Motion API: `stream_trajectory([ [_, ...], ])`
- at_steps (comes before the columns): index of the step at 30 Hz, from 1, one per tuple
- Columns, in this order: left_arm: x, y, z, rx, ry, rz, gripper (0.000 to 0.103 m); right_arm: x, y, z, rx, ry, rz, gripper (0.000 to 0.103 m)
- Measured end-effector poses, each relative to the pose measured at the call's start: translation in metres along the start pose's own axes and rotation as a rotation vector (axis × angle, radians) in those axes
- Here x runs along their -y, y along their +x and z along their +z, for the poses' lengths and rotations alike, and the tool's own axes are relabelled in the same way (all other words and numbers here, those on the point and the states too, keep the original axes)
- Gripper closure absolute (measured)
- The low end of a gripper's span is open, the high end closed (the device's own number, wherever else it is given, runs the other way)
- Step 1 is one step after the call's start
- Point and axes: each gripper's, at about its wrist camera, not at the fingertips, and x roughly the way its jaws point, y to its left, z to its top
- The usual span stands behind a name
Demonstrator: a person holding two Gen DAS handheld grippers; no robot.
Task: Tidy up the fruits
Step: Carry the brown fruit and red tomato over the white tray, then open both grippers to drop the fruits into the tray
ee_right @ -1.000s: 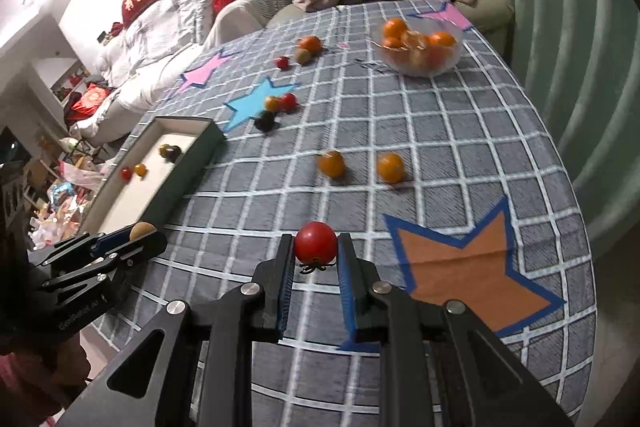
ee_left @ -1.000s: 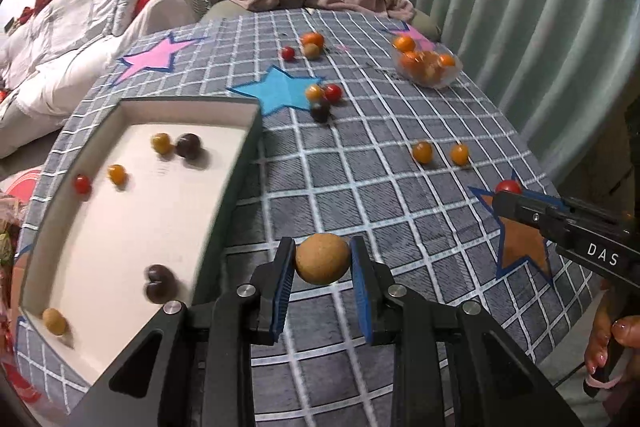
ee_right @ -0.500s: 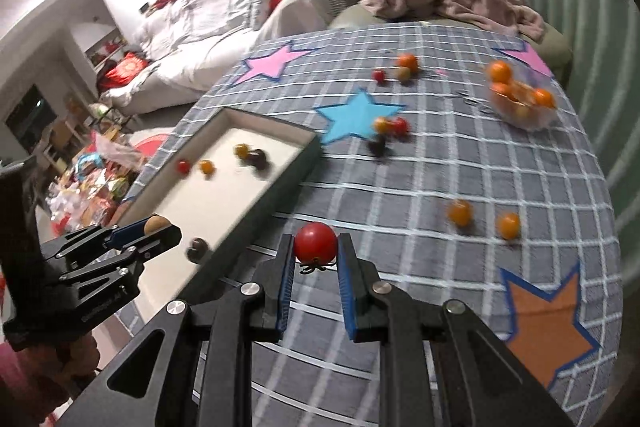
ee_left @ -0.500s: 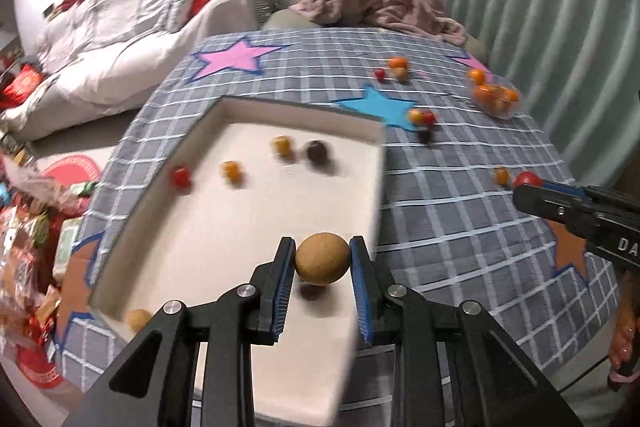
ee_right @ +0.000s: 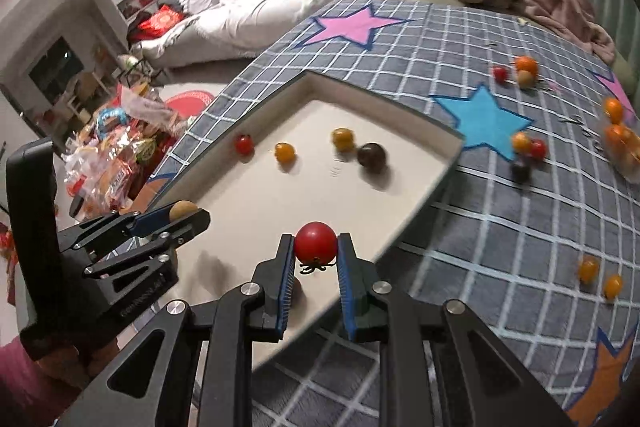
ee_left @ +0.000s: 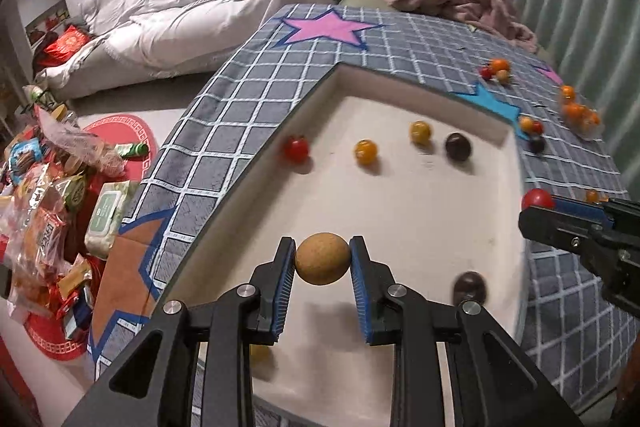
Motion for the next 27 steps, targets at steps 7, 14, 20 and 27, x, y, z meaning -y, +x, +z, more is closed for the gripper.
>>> stream_trajectory([
  [7, -0.002, 0.015, 0.001, -0.012, 0.010, 0.018, 0.074, -0.009, 0.029, 0.010, -0.048, -0.017, -0.018, 0.080],
  [14, -0.001, 0.022, 0.001, -0.025, 0.010, 0.023, 0.074, -0.009, 0.044, 0.011, -0.078, -0.033, -0.054, 0.080],
  [20, 0.003, 0.028, -0.002, -0.041, 0.022, 0.028, 0.074, -0.009, 0.055, 0.008, -0.104, -0.041, -0.077, 0.080],
  [27, 0.007, 0.028, -0.006, -0.023, 0.045, 0.048, 0.074, -0.012, 0.062, 0.004, -0.118, -0.074, -0.094, 0.079],
])
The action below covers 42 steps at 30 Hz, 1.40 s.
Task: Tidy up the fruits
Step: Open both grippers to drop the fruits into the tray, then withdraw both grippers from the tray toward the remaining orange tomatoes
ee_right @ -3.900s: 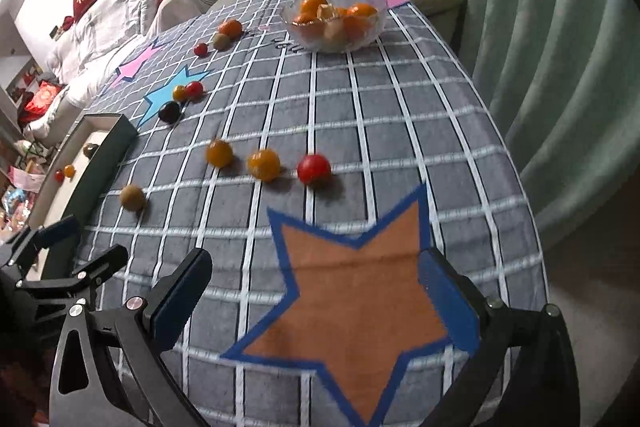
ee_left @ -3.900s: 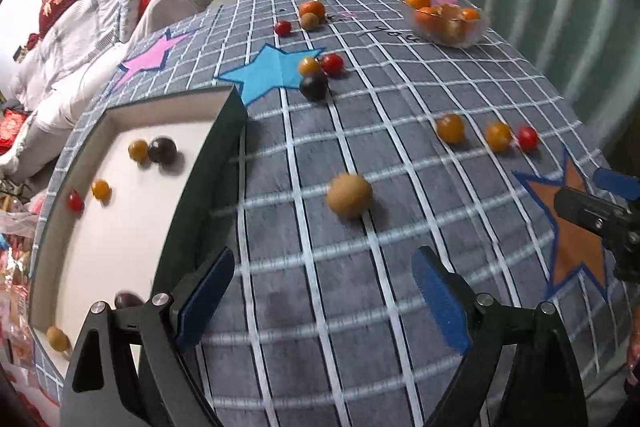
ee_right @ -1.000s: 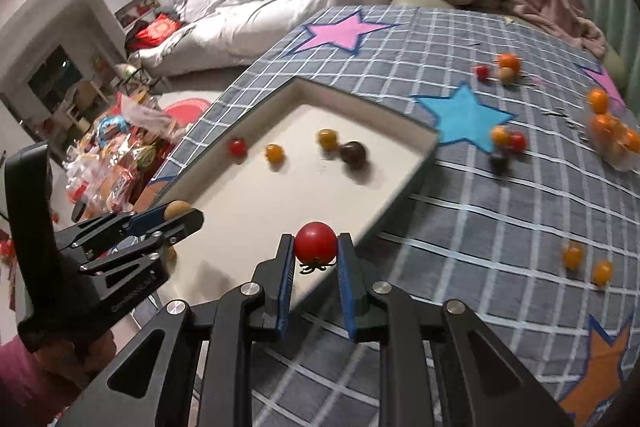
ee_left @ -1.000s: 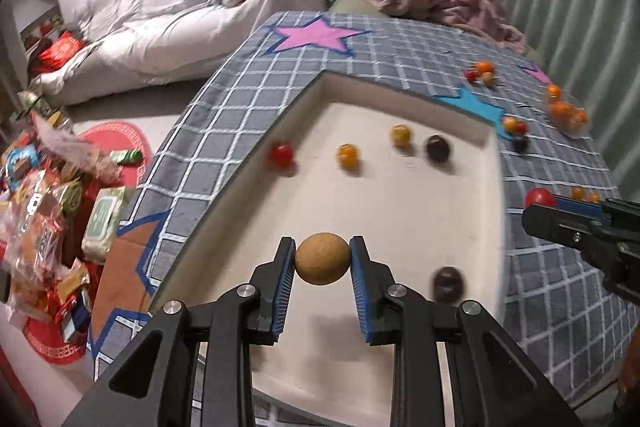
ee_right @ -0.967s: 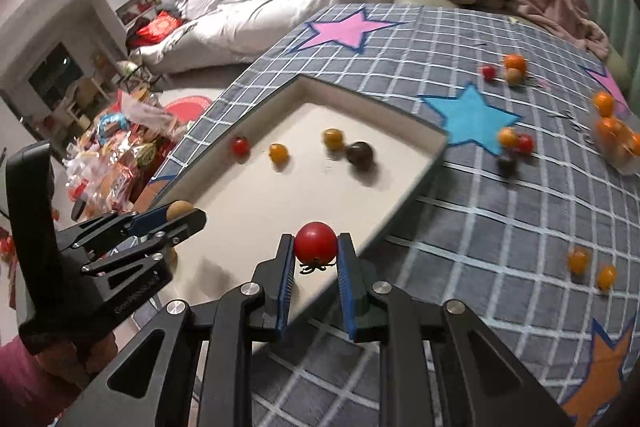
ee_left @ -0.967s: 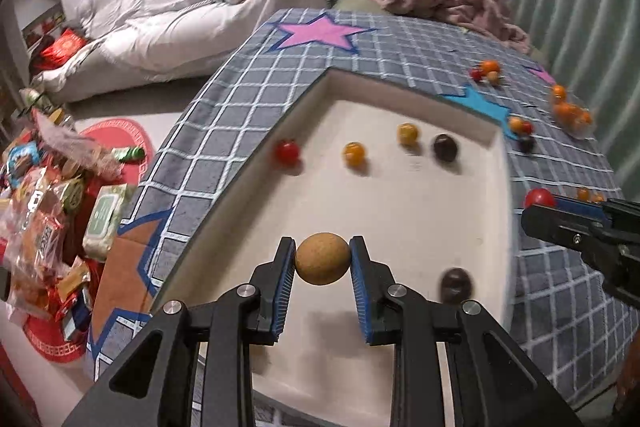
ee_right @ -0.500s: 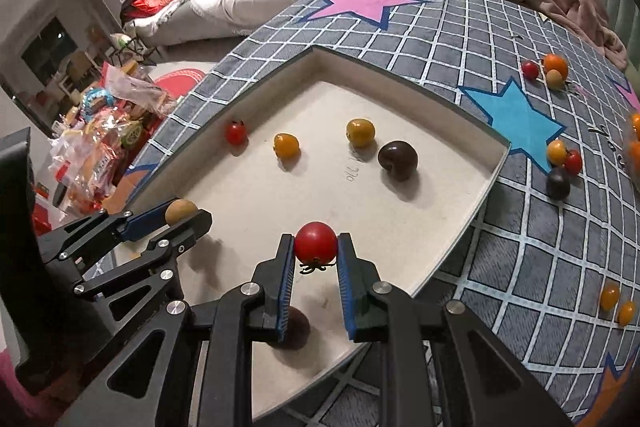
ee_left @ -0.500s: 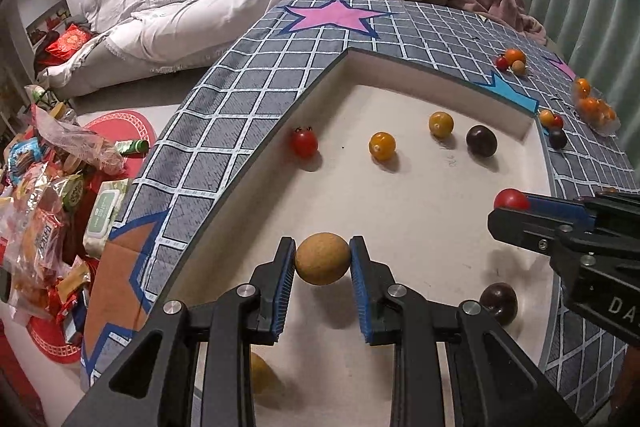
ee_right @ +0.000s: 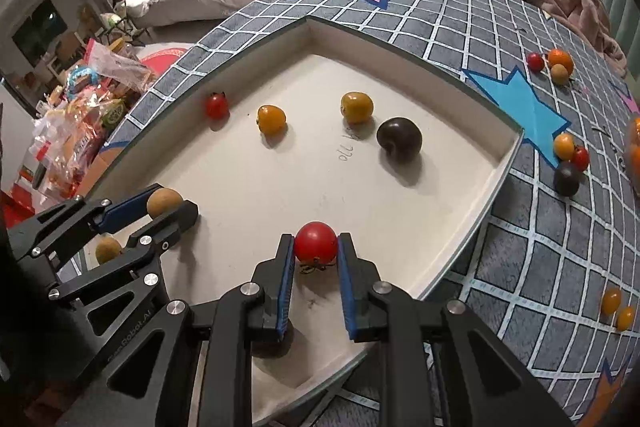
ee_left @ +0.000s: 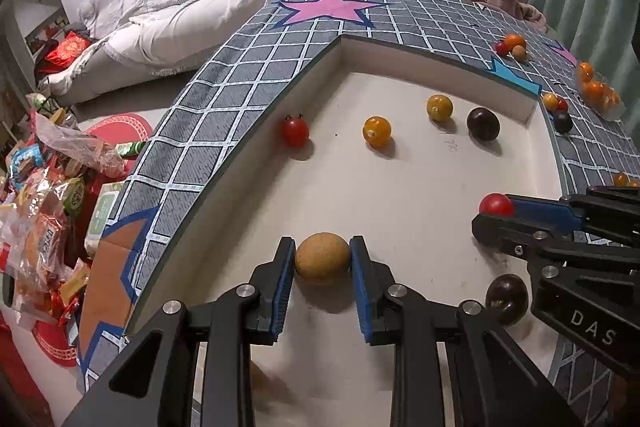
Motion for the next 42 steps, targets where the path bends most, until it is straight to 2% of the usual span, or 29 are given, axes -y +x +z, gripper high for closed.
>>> stream_trajectory([
  [2, 0.001, 0.000, -0.001, 0.007, 0.013, 0.006, 0.073, -0.002, 0.001, 0.000, 0.001, -0.010, 0.012, 0.073],
  [4, 0.002, 0.000, -0.001, 0.013, 0.020, 0.009, 0.073, -0.005, 0.001, 0.000, 0.000, -0.017, 0.027, 0.057],
  [6, 0.002, 0.000, -0.001, 0.019, 0.023, 0.015, 0.071, -0.009, 0.002, 0.001, 0.003, -0.029, -0.003, 0.053],
  [7, 0.000, 0.000, -0.002, 0.022, 0.019, 0.020, 0.066, -0.009, 0.002, 0.001, 0.003, -0.029, -0.012, 0.051],
  [8, -0.002, 0.000, -0.002, 0.022, 0.009, 0.028, 0.052, -0.008, 0.000, 0.002, 0.009, -0.022, -0.015, 0.050],
  [9, -0.006, 0.000, -0.001, 0.021, -0.006, 0.037, 0.045, -0.006, -0.002, 0.002, 0.018, -0.012, -0.018, 0.045],
  [10, -0.011, 0.000, -0.001, 0.020, -0.028, 0.040, 0.035, -0.001, -0.006, 0.003, 0.030, 0.005, -0.034, 0.031],
  [12, -0.021, -0.001, 0.000, 0.018, -0.068, -0.001, 0.026, 0.005, -0.017, 0.004, 0.071, 0.029, 0.014, 0.017],
  [14, -0.024, -0.003, 0.000, 0.022, -0.083, -0.006, 0.009, 0.008, -0.025, 0.006, 0.089, 0.050, 0.018, 0.015],
  [16, -0.023, -0.009, 0.000, 0.043, -0.093, 0.008, 0.009, 0.010, -0.035, 0.008, 0.117, 0.063, 0.028, 0.015],
  [20, -0.019, -0.018, 0.000, 0.049, -0.099, -0.027, 0.009, 0.016, -0.055, 0.005, 0.162, 0.073, 0.021, 0.013],
  [21, -0.017, -0.021, 0.000, 0.048, -0.095, -0.037, 0.009, 0.018, -0.059, 0.003, 0.168, 0.078, 0.020, 0.003],
  [22, -0.014, -0.025, 0.000, 0.047, -0.090, -0.058, 0.009, 0.023, -0.065, -0.001, 0.182, 0.087, 0.023, 0.000],
  [25, -0.006, -0.032, -0.002, 0.028, -0.094, -0.126, 0.009, 0.038, -0.079, -0.015, 0.195, 0.118, 0.031, 0.000],
  [27, 0.004, -0.038, -0.003, 0.004, -0.082, -0.163, 0.009, 0.051, -0.086, -0.029, 0.191, 0.140, 0.026, 0.000],
  [31, 0.033, -0.053, -0.007, 0.008, -0.013, -0.158, 0.009, 0.086, -0.093, -0.062, 0.148, 0.206, -0.009, 0.000],
  [36, 0.076, -0.069, -0.009, -0.003, 0.070, -0.210, 0.009, 0.137, -0.104, -0.106, 0.128, 0.313, -0.078, 0.000],
  [42, 0.137, -0.071, -0.019, -0.019, 0.191, -0.190, 0.009, 0.198, -0.119, -0.156, 0.113, 0.468, -0.151, 0.000],
])
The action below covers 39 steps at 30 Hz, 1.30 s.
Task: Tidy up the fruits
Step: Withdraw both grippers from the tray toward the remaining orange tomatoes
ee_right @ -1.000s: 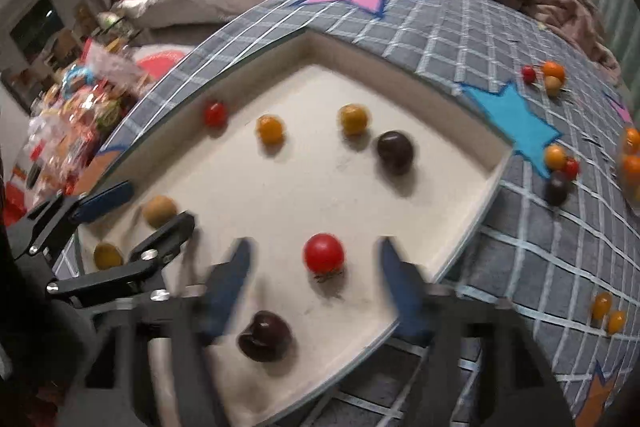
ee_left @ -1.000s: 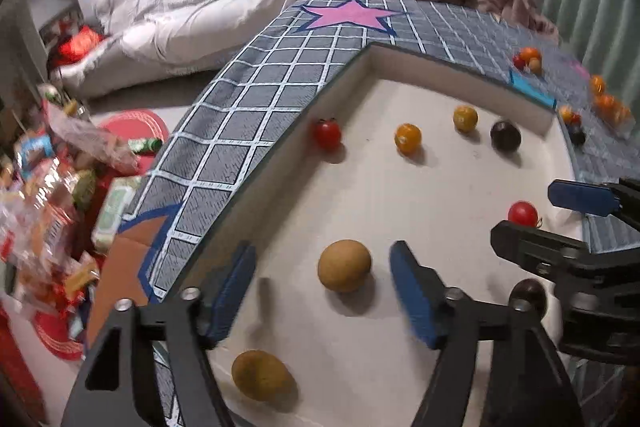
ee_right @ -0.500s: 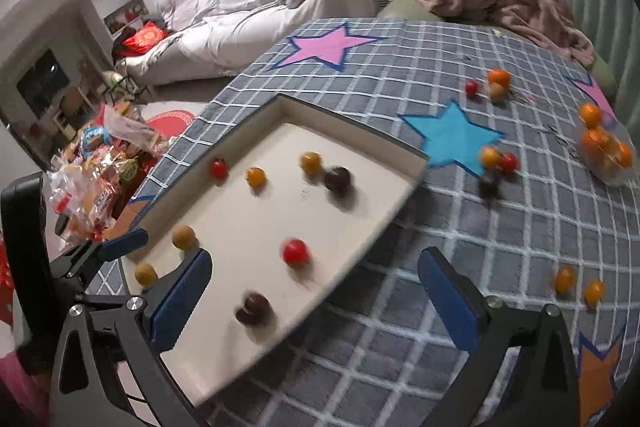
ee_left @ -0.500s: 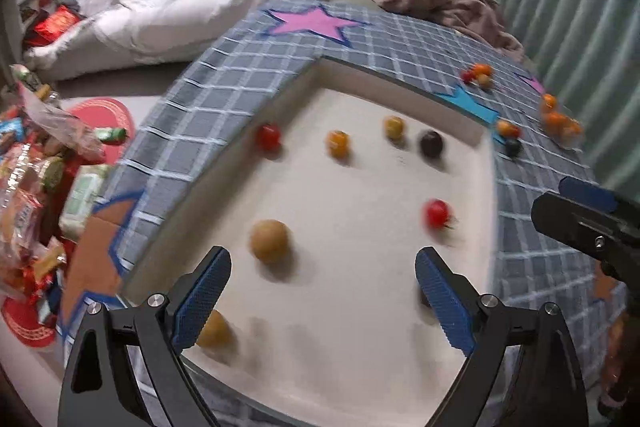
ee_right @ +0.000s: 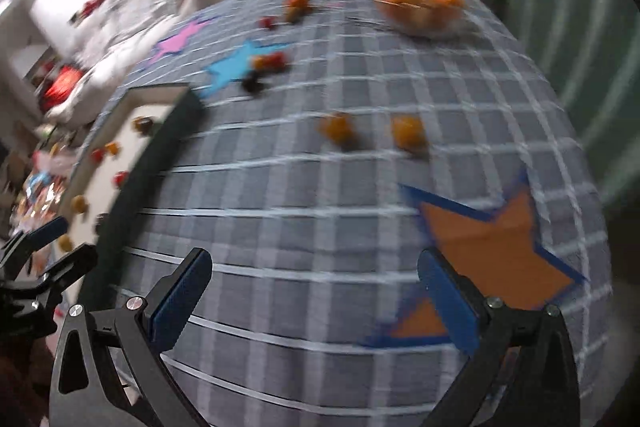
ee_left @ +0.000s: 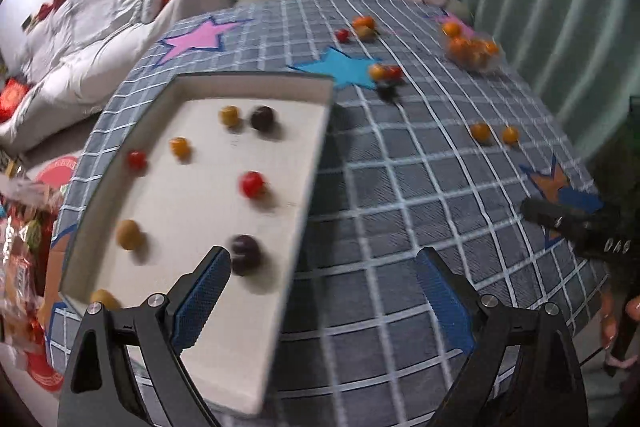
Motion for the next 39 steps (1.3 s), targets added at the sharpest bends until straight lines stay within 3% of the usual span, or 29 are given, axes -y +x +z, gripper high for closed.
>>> stream_trajectory([
  [3, 0.025, 0.015, -0.003, -0.045, 0.028, 0.005, 0.007, 0.021, -0.002, -0.002, 0.006, 0.020, -0.027, 0.000],
  [4, 0.035, 0.017, -0.003, -0.029, 0.048, 0.037, 0.004, 0.024, -0.003, -0.003, 0.009, 0.017, -0.036, 0.000],
  [10, 0.068, 0.028, 0.012, -0.034, 0.091, 0.034, 0.004, 0.037, -0.002, 0.007, 0.045, -0.052, -0.120, 0.000],
  [19, 0.105, 0.056, 0.036, -0.021, 0.165, 0.077, 0.004, 0.046, 0.016, 0.028, 0.051, -0.047, -0.112, 0.000],
  [33, 0.125, 0.084, 0.061, 0.007, 0.198, 0.078, 0.004, 0.031, 0.045, 0.054, 0.068, -0.125, -0.095, 0.002],
  [35, 0.126, 0.086, 0.063, 0.017, 0.206, 0.074, 0.004, 0.031, 0.046, 0.057, 0.076, -0.128, -0.088, 0.005],
  [37, 0.129, 0.088, 0.066, 0.030, 0.212, 0.072, 0.004, 0.028, 0.046, 0.058, 0.092, -0.154, -0.100, 0.029],
  [39, 0.132, 0.089, 0.068, 0.040, 0.216, 0.070, 0.004, 0.023, 0.046, 0.061, 0.091, -0.188, -0.094, 0.043],
])
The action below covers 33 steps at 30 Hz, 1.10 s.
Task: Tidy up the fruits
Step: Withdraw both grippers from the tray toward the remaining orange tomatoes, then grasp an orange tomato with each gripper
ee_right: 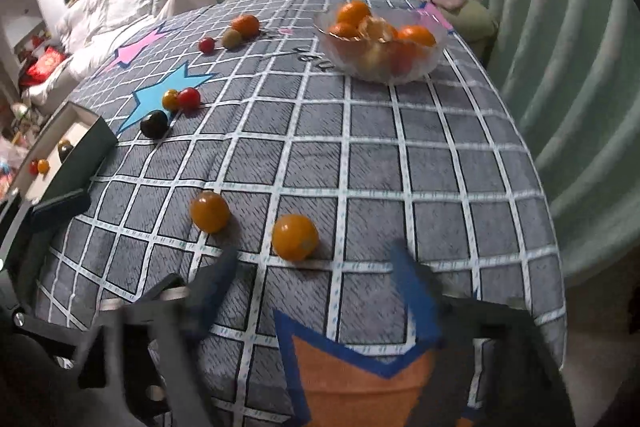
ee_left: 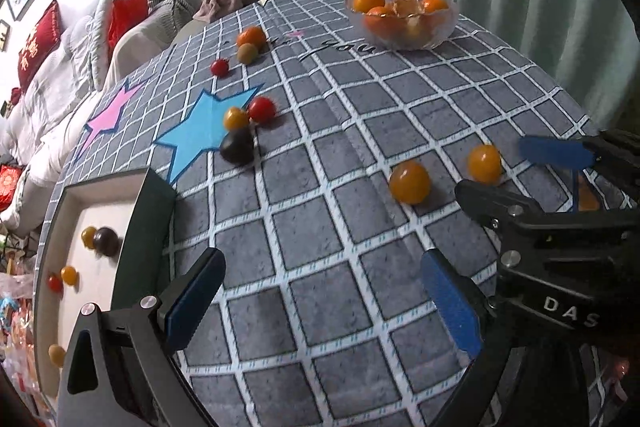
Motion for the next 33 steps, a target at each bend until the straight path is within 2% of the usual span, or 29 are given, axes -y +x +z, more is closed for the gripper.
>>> stream_trajectory([
  [6, 0.011, 0.004, 0.011, 0.030, 0.028, -0.001, 0.004, 0.006, -0.002, 0.003, 0.007, 0.001, 0.032, 0.070],
  [12, 0.026, 0.009, 0.023, 0.063, 0.063, -0.017, 0.005, 0.023, -0.008, 0.001, 0.021, 0.073, 0.069, 0.071],
  [17, 0.034, 0.005, 0.025, 0.089, 0.081, -0.057, 0.035, 0.029, -0.004, 0.001, -0.001, 0.104, 0.119, 0.071],
  [21, 0.039, 0.003, 0.026, 0.089, 0.092, -0.102, 0.055, 0.026, -0.001, 0.005, -0.019, 0.085, 0.128, 0.071],
  [22, 0.041, 0.003, 0.026, 0.086, 0.098, -0.122, 0.067, 0.025, 0.000, 0.007, -0.026, 0.081, 0.127, 0.071],
  [23, 0.042, 0.003, 0.026, 0.085, 0.109, -0.126, 0.074, 0.024, 0.000, 0.007, -0.028, 0.076, 0.124, 0.071],
  [24, 0.044, 0.002, 0.026, 0.087, 0.119, -0.118, 0.077, 0.023, 0.000, 0.007, -0.028, 0.076, 0.123, 0.072],
  [25, 0.045, 0.002, 0.024, 0.088, 0.125, -0.119, 0.079, 0.023, 0.000, 0.007, -0.031, 0.081, 0.130, 0.079],
  [26, 0.044, 0.001, 0.023, 0.089, 0.126, -0.121, 0.079, 0.023, -0.001, 0.005, -0.029, 0.081, 0.129, 0.081],
  [33, 0.018, -0.006, 0.005, 0.052, 0.032, -0.169, 0.079, 0.024, -0.014, -0.013, -0.012, 0.111, 0.149, 0.080],
])
